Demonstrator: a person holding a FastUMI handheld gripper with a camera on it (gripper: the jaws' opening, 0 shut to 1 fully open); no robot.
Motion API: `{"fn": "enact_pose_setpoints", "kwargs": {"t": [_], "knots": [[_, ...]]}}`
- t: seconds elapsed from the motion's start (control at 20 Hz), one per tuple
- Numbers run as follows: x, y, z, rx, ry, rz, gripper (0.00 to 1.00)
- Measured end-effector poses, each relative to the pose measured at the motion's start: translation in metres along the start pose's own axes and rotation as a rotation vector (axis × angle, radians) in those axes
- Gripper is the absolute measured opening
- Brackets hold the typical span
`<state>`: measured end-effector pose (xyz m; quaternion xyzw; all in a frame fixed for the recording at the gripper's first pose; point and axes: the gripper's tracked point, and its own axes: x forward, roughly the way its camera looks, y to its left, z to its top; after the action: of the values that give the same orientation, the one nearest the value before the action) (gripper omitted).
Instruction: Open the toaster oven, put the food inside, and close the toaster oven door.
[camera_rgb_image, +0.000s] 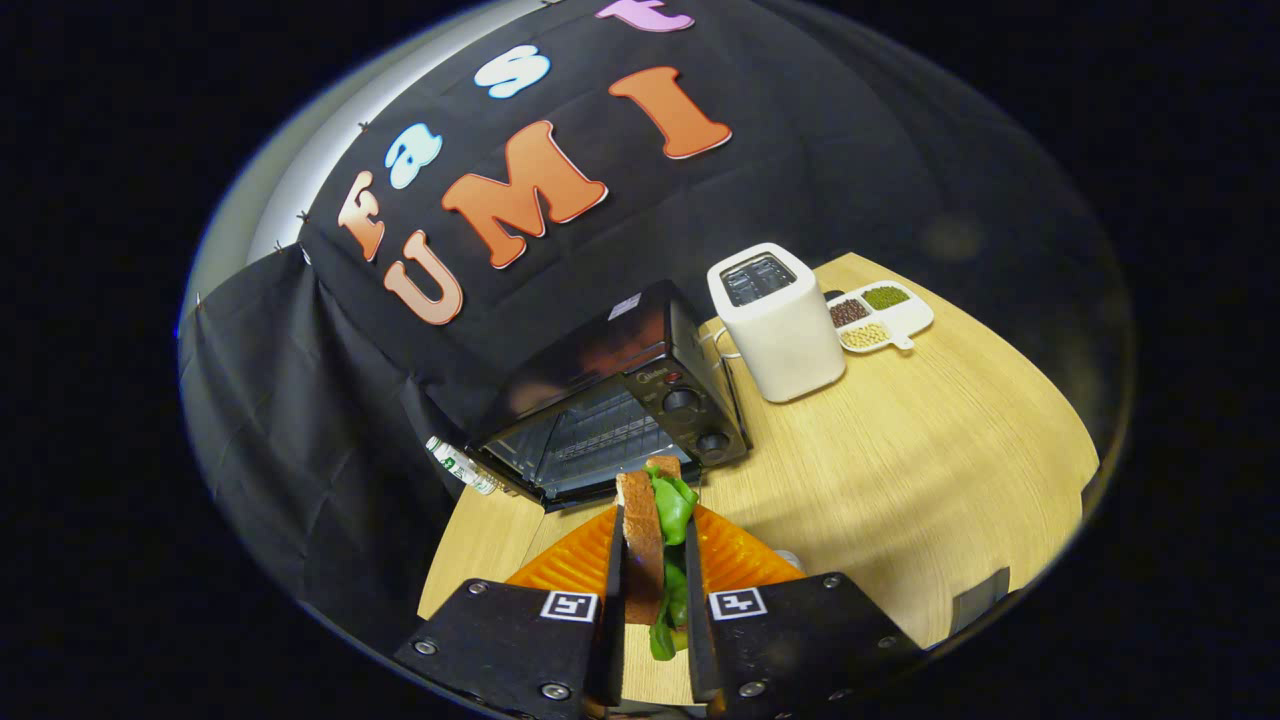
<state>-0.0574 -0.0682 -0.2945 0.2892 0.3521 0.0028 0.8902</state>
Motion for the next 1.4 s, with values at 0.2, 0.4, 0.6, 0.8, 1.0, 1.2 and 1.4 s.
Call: {"fn": "enact_pose_setpoints", "kwargs": {"t": [0.2, 0.4, 0.6, 0.8, 1.0, 1.2, 1.4], "knots": [[0.032, 0.045, -0.005, 0.038, -0.001, 0.054, 0.26], [0.067, 0.074, -0.013, 0.093, -0.014, 0.086, 0.26], [0.101, 0.083, -0.015, 0.183, -0.058, 0.073, 0.26], [0.126, 0.091, -0.014, 0.249, -0.108, 0.064, 0.26], [0.148, 0.094, -0.018, 0.370, -0.153, 0.053, 0.27], [0.167, 0.097, -0.022, 0.441, -0.195, 0.064, 0.26], [0.179, 0.092, -0.015, 0.523, -0.266, 0.059, 0.26]]}}
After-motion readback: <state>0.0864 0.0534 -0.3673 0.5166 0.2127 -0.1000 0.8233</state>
